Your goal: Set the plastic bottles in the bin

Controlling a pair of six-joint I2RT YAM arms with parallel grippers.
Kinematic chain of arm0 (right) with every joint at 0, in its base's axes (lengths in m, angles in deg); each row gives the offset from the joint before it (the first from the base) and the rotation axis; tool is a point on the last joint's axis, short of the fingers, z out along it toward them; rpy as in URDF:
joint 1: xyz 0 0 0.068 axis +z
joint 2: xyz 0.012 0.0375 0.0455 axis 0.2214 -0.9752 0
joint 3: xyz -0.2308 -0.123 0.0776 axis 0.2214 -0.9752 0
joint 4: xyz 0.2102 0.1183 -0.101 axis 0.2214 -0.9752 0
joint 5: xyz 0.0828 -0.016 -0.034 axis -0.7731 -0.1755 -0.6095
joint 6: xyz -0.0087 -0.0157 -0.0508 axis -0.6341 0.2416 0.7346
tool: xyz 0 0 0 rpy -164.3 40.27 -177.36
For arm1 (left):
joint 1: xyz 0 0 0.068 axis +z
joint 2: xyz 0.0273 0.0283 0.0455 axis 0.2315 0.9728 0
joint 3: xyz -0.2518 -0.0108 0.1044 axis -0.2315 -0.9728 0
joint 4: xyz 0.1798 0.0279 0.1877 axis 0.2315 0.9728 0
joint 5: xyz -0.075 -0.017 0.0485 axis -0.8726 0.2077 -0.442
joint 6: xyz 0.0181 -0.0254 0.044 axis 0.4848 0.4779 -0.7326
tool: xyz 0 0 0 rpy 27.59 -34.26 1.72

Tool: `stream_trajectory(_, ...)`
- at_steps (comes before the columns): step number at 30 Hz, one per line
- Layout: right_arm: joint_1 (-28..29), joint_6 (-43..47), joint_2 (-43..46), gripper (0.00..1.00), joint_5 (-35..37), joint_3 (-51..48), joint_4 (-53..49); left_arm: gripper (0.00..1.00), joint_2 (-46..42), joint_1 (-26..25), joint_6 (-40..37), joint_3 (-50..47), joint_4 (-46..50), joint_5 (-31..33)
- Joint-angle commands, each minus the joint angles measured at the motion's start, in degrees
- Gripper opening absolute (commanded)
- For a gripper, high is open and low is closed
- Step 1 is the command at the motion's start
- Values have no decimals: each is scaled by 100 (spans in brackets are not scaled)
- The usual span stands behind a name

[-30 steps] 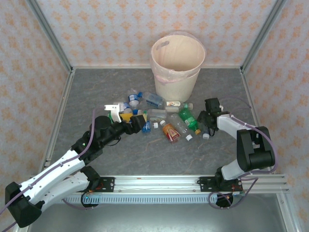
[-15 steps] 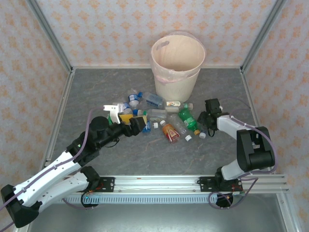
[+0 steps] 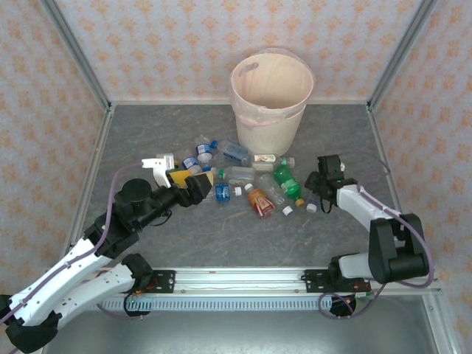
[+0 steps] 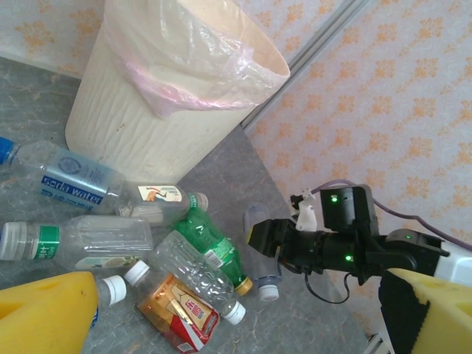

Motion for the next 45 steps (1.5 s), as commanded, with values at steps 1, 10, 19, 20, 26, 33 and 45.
stream_trajectory(1,-52,-78,493,54,322,161,-403,99,125,-35,-1,249,-56,183)
stream_trajectory(10,-49,55,1219,56,-97,1477,-914,99,256,-40,-56,200,-616,686)
stream_trajectory(19,-24,-278,503,55,-1028,3541,-927,99,227,-39,-192,212,-651,1636)
stream_trajectory(20,-9,-327,390,55,-1152,3741,-866,99,218,-39,-216,200,-667,1682)
stream_trajectory(26,203,-774,-377,55,-1541,4806,-239,99,190,-40,-219,59,-762,1596)
stream_trajectory(33,393,-1046,-1276,55,-1556,5688,408,99,100,-39,-219,-33,-691,1481)
stream_trajectory(45,590,-1242,-2681,59,-1385,7028,427,99,-27,-38,-220,99,-395,1475)
